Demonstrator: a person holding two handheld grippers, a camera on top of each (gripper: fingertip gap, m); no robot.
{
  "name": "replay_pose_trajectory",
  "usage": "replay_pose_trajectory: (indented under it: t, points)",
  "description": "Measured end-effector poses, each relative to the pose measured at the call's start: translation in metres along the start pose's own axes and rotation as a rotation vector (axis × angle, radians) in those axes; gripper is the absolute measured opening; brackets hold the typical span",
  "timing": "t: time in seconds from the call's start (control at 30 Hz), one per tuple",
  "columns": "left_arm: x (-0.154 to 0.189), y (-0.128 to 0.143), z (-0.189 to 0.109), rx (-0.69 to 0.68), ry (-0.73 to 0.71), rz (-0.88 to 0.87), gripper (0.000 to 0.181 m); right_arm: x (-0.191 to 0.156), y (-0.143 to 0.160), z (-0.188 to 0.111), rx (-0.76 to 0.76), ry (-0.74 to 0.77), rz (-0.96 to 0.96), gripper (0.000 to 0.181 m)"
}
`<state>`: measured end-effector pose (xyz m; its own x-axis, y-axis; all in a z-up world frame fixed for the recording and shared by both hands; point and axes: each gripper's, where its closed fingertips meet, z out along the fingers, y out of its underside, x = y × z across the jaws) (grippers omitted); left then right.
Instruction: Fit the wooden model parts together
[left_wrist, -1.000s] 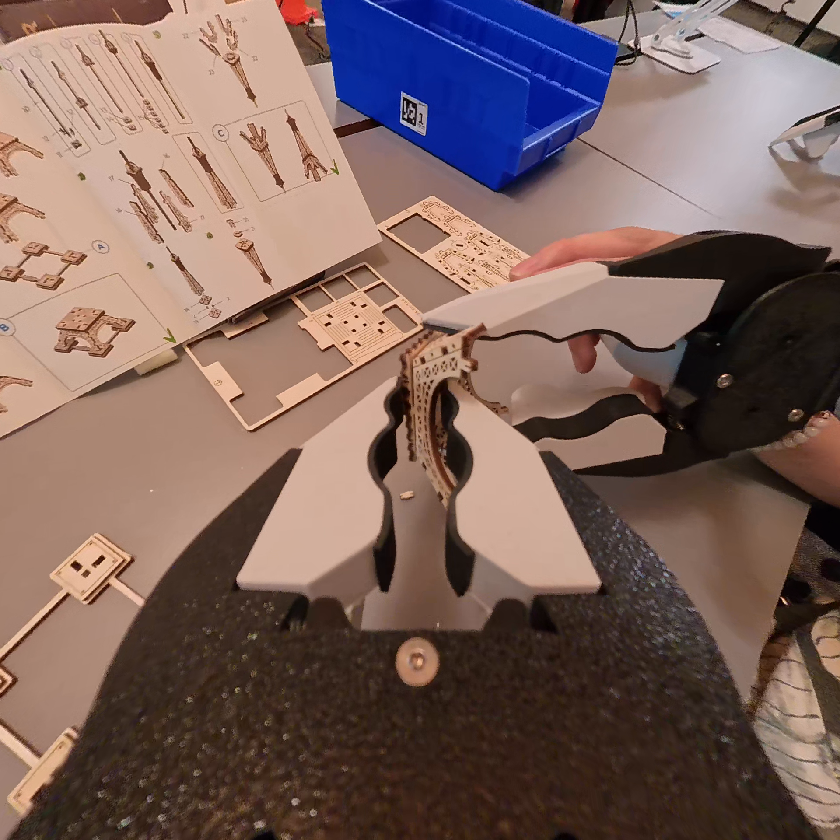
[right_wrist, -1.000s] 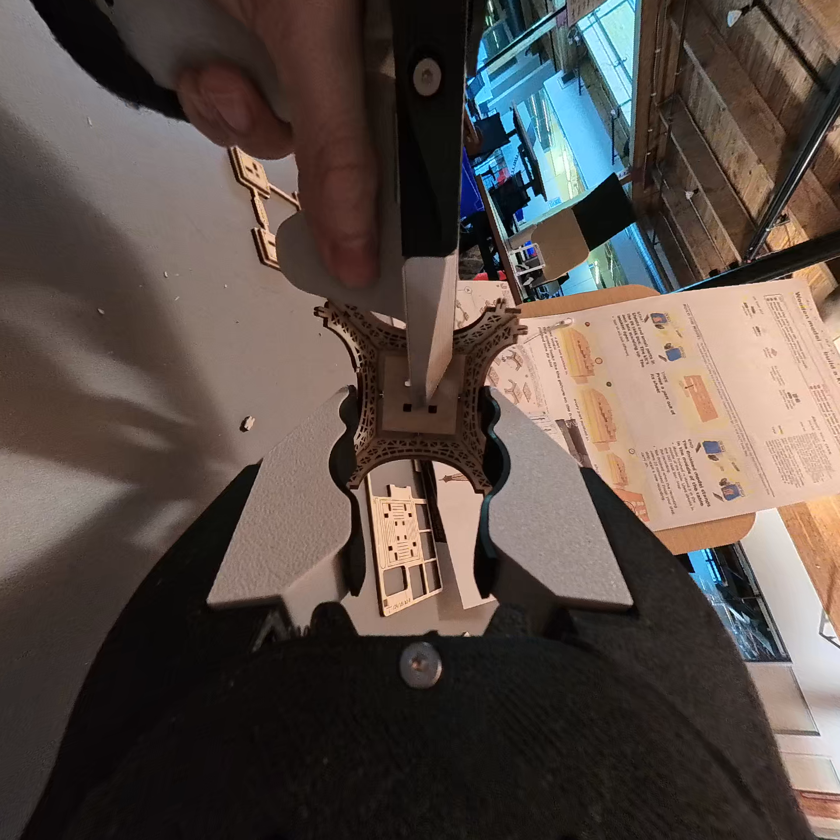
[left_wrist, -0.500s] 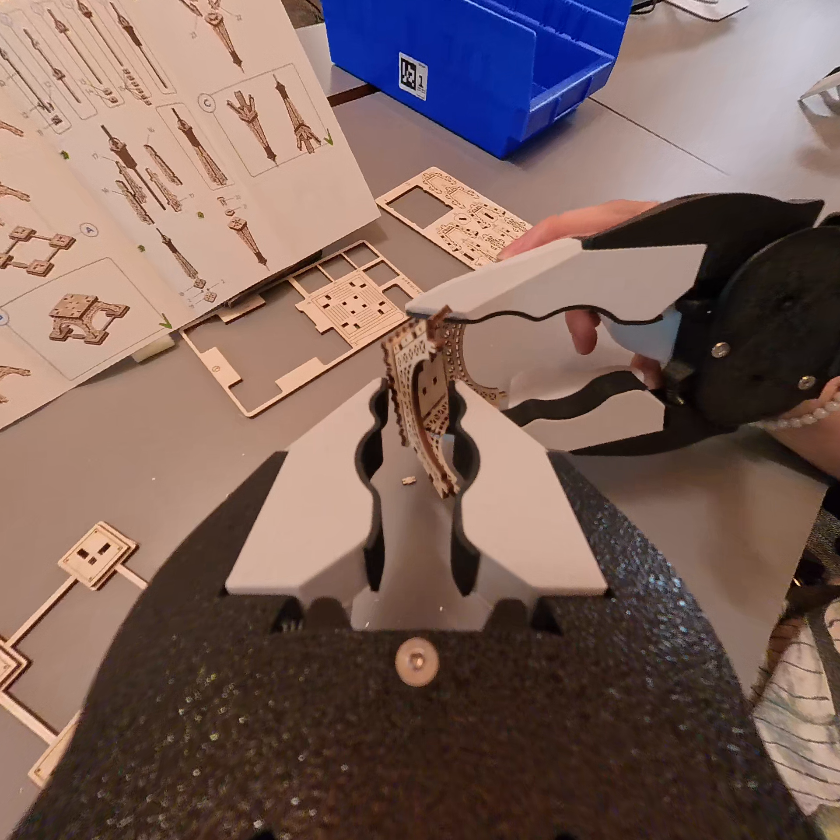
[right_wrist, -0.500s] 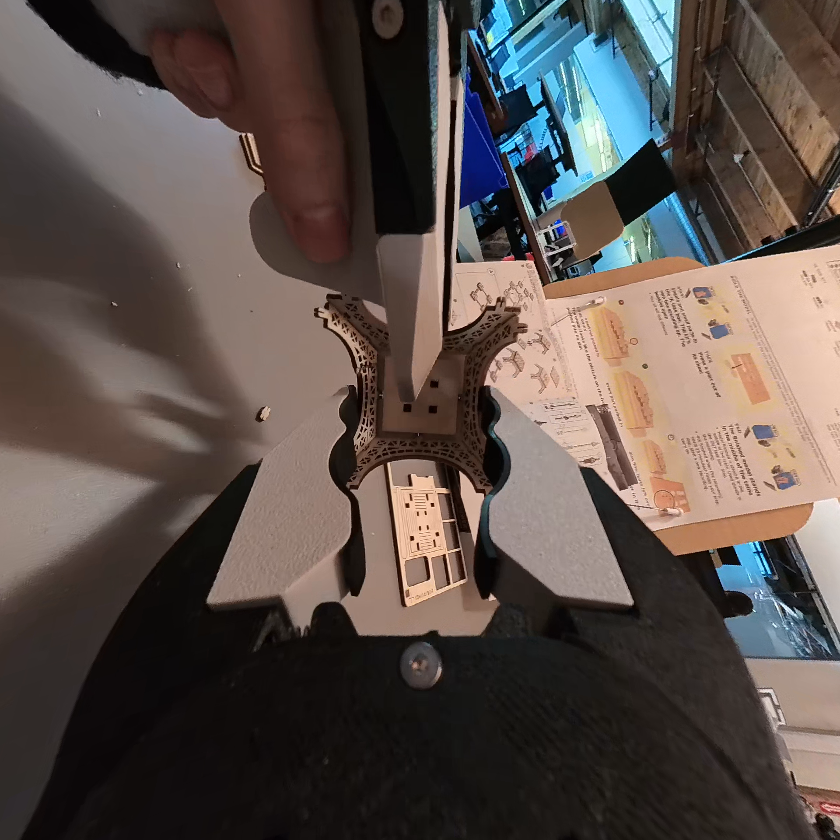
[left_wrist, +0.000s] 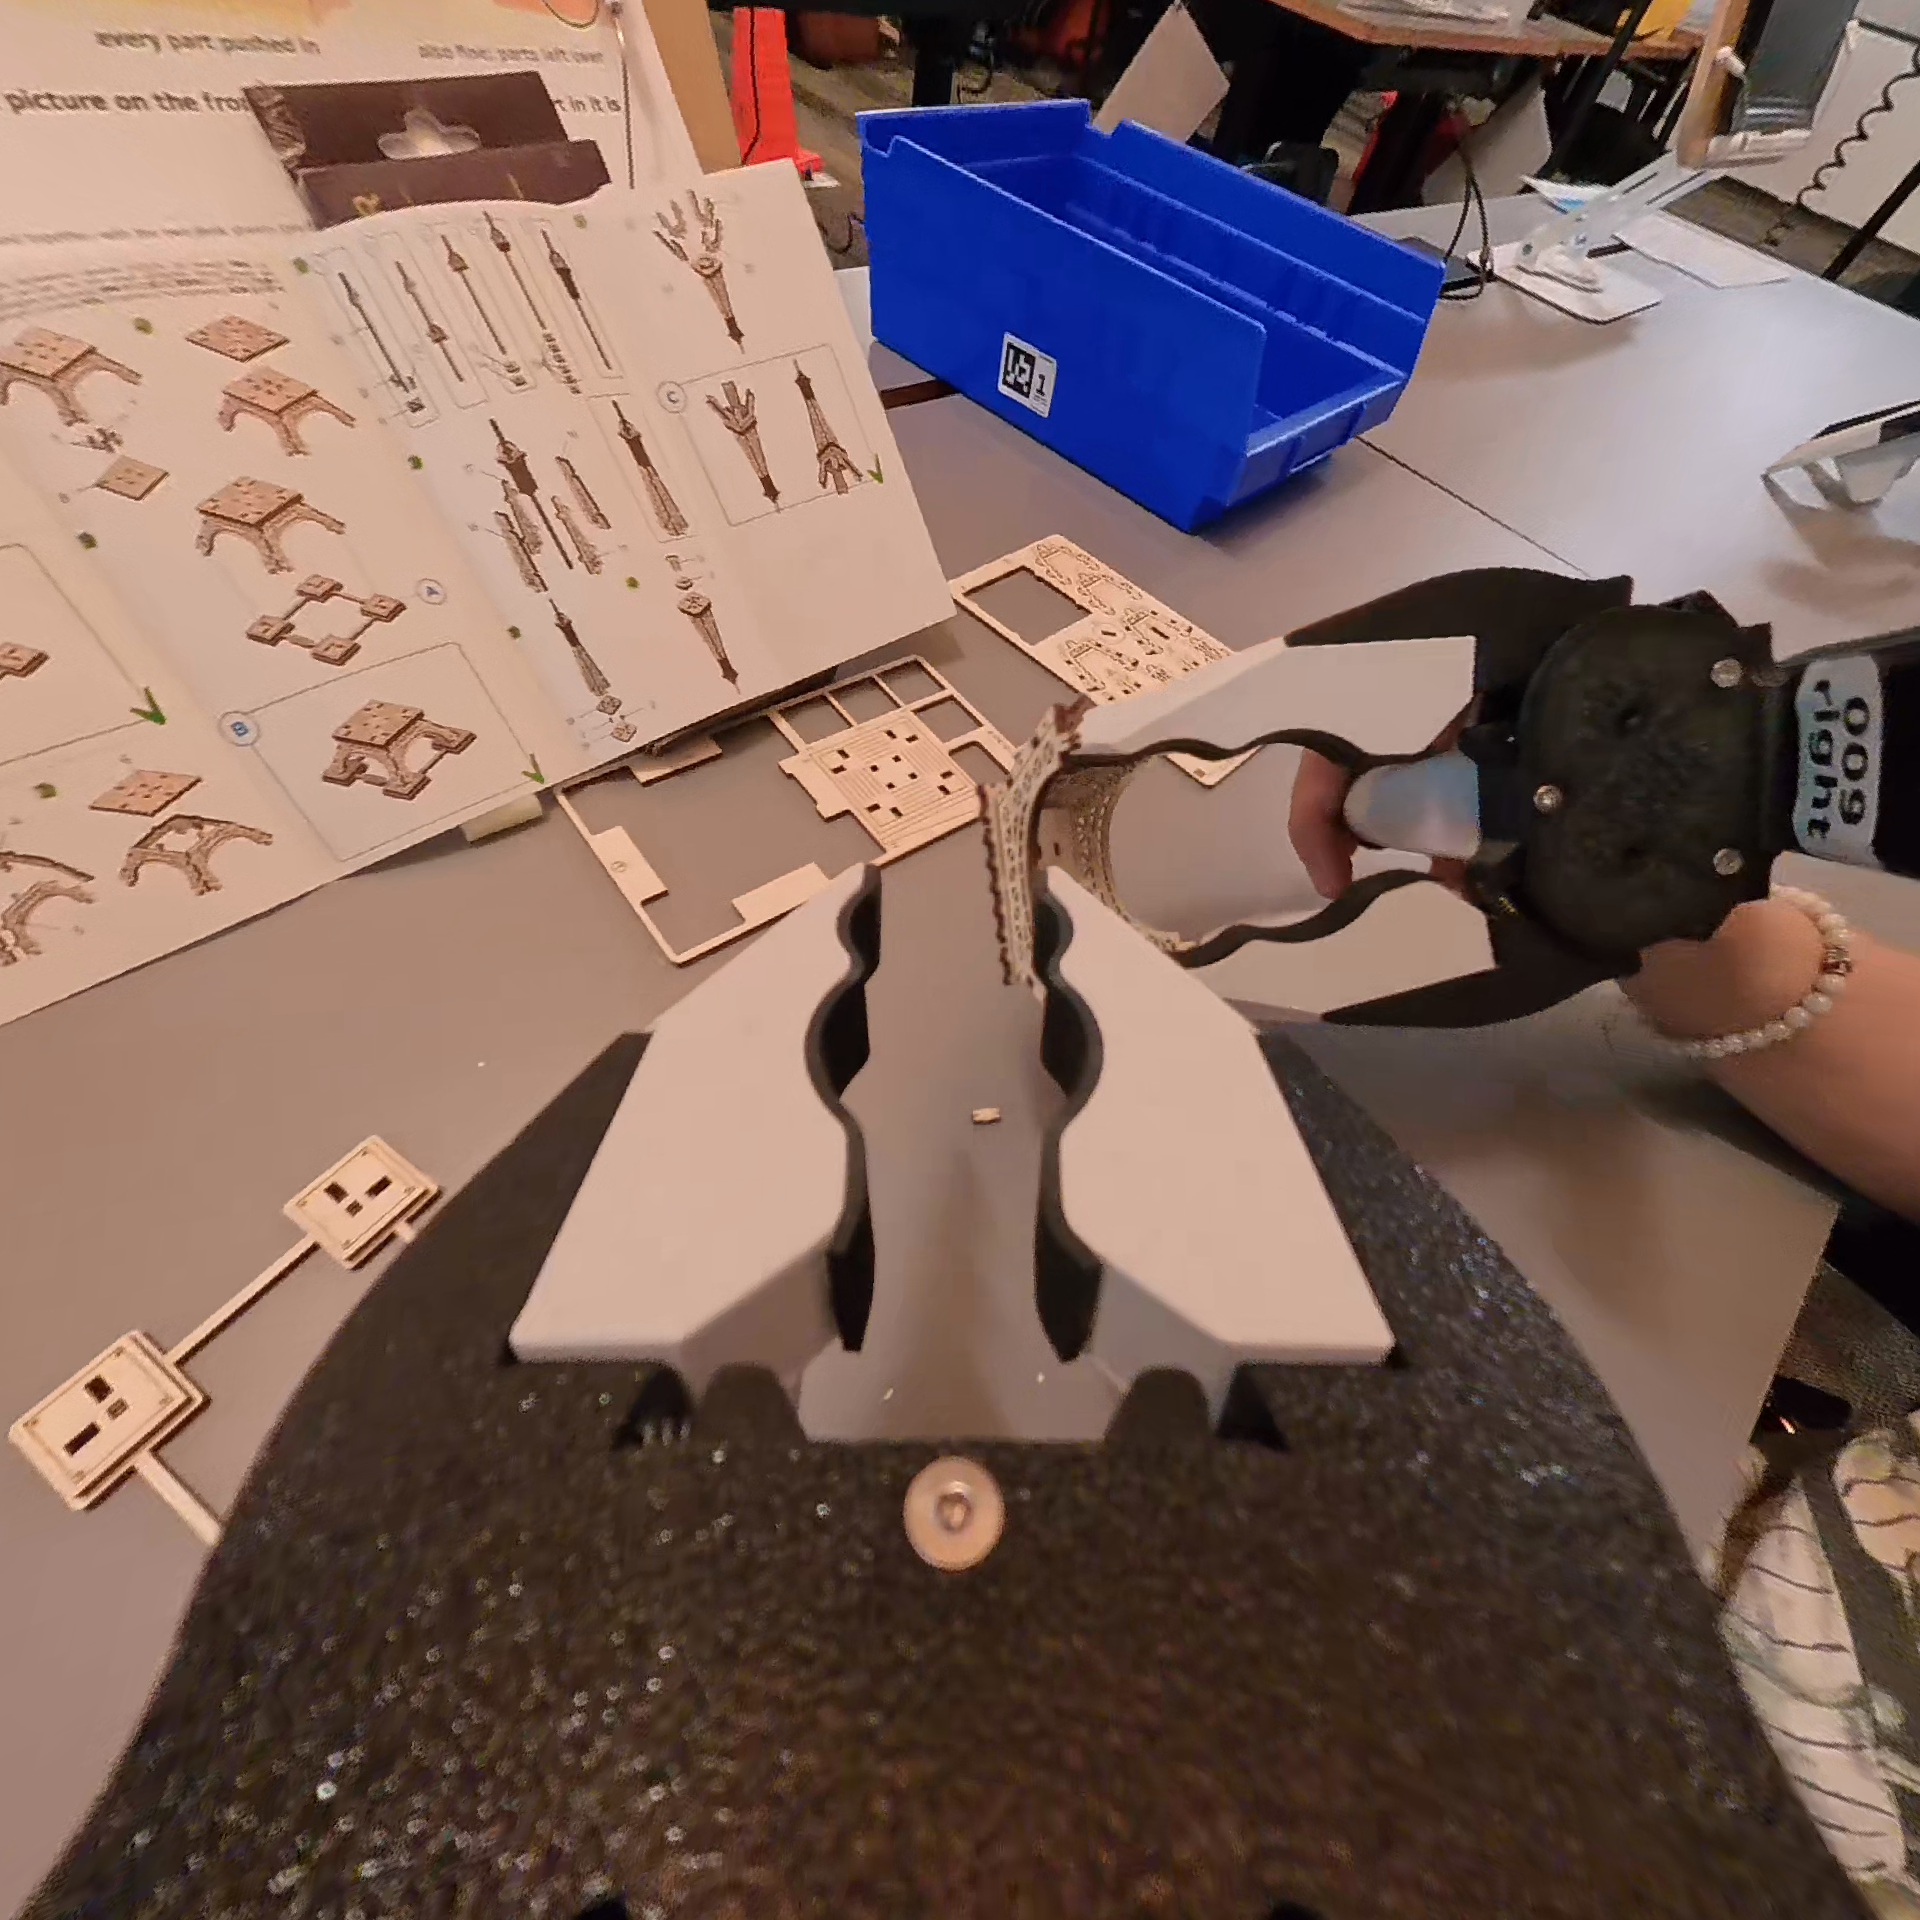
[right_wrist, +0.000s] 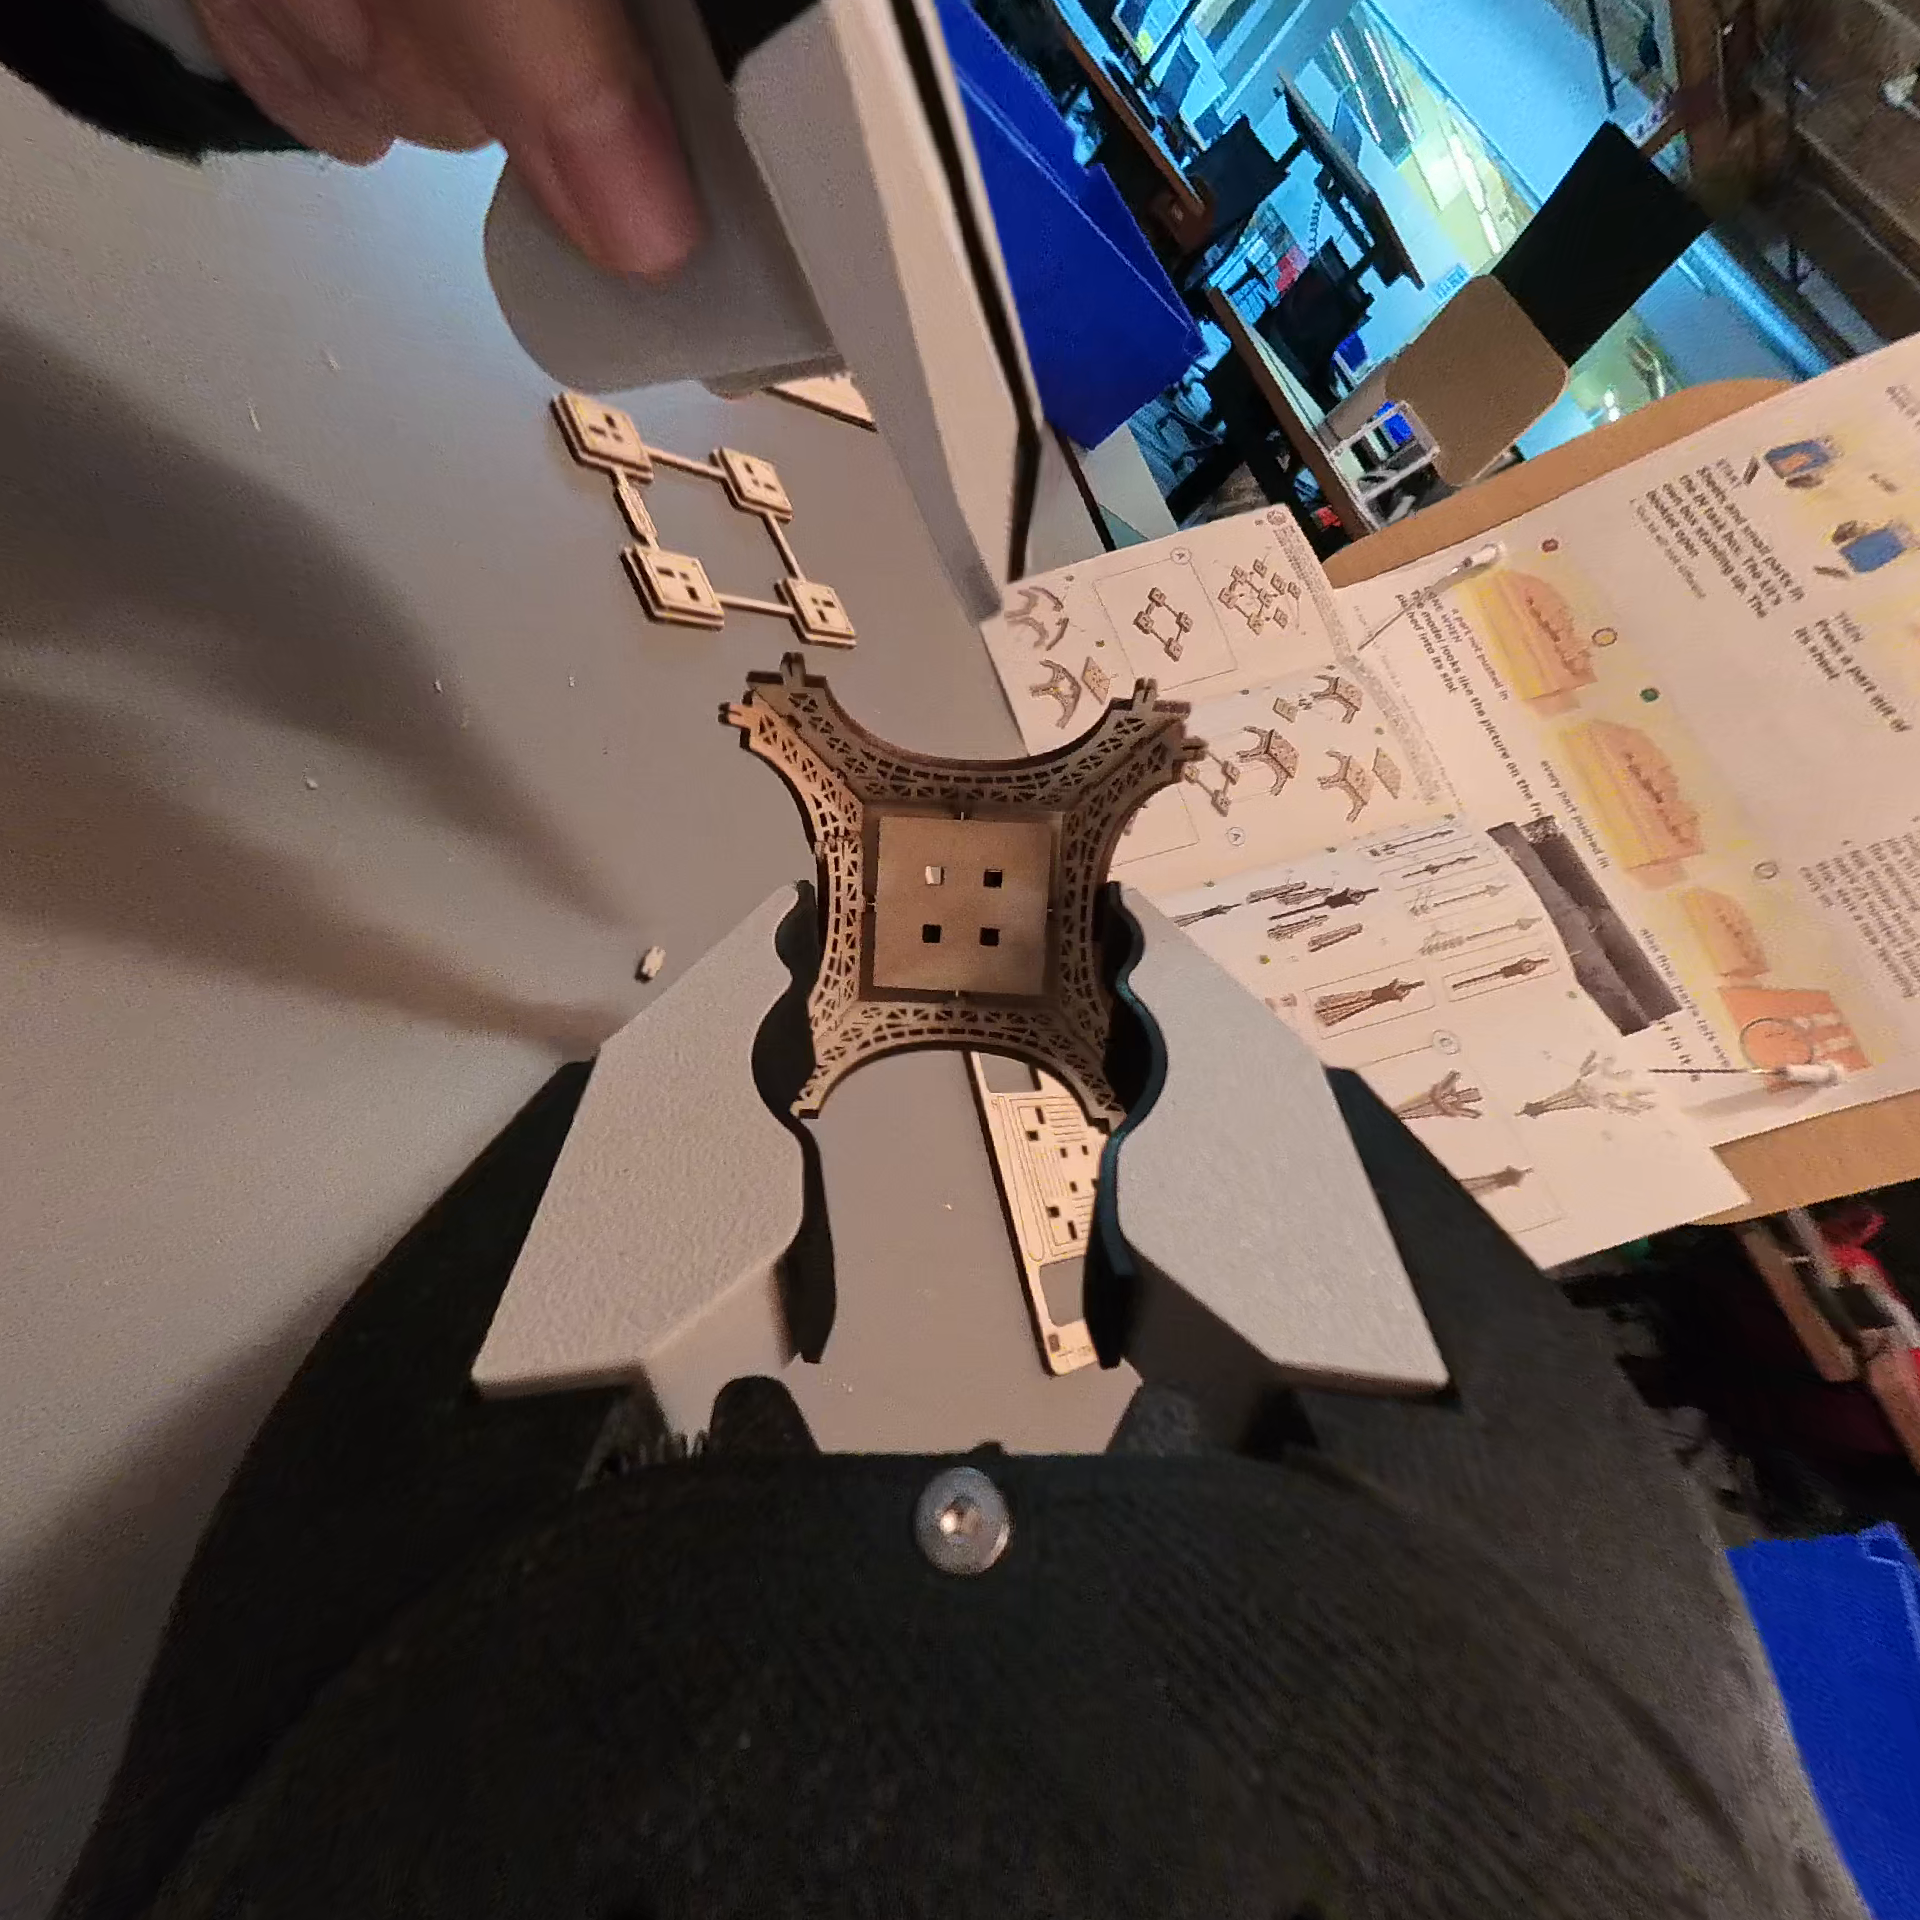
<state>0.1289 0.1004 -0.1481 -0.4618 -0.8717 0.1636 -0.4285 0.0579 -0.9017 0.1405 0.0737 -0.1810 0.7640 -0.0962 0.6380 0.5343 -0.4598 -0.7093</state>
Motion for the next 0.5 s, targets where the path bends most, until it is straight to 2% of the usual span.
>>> replay_pose_trajectory:
  t: [0.03, 0.5]
  points:
    - [-0.002, 0.001, -0.001, 0.005, -0.002, -0.004, 0.025, 0.001, 0.000, 0.000, 0.006, -0.004, 0.023, 0.052]
    - [-0.007, 0.028, -0.001, -0.027, 0.015, -0.061, 0.024, 0.009, -0.008, -0.006, 0.119, -0.074, 0.318, 0.052]
